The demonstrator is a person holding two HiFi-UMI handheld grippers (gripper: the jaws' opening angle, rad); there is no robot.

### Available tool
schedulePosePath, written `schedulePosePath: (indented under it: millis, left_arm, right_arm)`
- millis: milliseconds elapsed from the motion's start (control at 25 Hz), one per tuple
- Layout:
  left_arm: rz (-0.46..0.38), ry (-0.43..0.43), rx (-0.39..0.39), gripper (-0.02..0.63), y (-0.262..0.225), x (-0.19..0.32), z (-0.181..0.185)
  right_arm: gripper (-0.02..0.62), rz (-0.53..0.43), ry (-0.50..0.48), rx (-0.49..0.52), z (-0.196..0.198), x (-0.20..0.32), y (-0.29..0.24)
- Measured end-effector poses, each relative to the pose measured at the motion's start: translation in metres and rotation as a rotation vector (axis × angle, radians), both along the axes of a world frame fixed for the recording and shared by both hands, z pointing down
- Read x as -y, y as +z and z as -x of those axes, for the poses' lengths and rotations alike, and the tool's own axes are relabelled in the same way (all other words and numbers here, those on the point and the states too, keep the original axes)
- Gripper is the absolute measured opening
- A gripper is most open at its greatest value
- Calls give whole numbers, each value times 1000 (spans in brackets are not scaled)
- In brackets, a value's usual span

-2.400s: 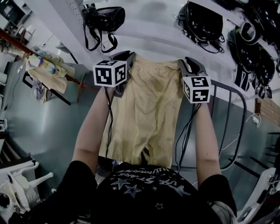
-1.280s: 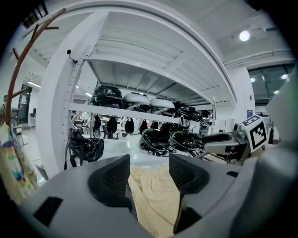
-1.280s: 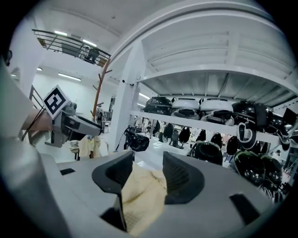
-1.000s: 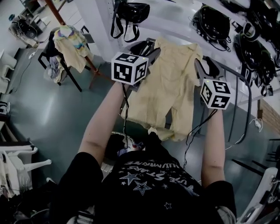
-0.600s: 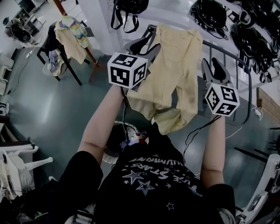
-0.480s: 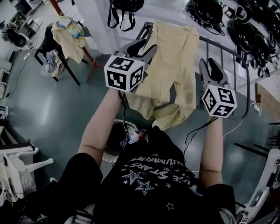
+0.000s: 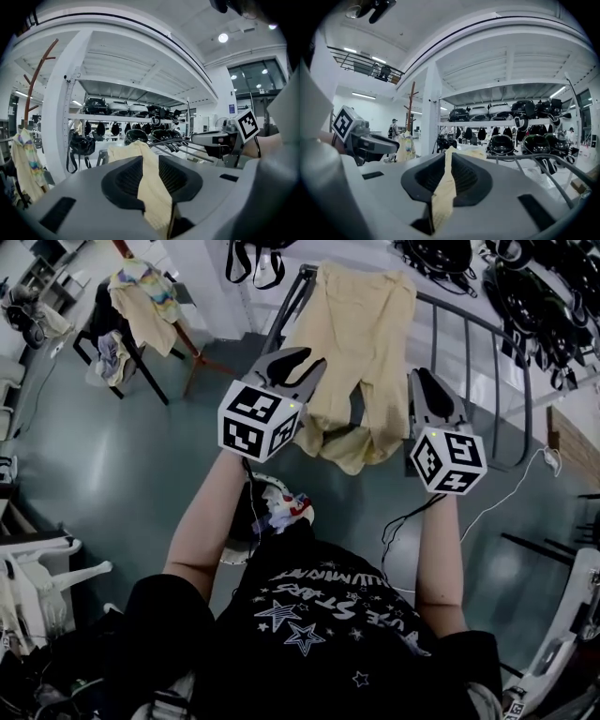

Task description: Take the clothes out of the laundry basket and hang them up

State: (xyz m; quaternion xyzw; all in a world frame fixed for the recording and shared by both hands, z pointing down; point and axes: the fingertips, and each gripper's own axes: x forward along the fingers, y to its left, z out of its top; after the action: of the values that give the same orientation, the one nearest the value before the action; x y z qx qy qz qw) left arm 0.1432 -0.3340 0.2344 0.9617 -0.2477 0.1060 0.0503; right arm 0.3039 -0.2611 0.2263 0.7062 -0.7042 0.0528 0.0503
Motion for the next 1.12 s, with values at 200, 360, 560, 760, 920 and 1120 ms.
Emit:
schedulePosePath:
  millis: [200,360,560,760,920,1120]
  left_arm:
    - [17,-98,21,69,17,-44,21]
    - [62,-161,43,54,38,-87,42]
    - [108,-230,105,49,73,-150,77]
    - [158,-311,140,49,105,-201,117]
    - [195,-354,176,50,134,-235,138]
    - [244,-363,240,51,175,-265,152]
  right_arm:
    - [32,28,-68,27,12,-43,17]
    - [23,39,-120,50,27,-78,30]
    - [20,47,-183,91,54,-122,52]
    - [20,83,-256,116,85,-157,80]
    - [20,127,-294,134,101,-181,113]
    - [20,203,-309,158,113,-201,163]
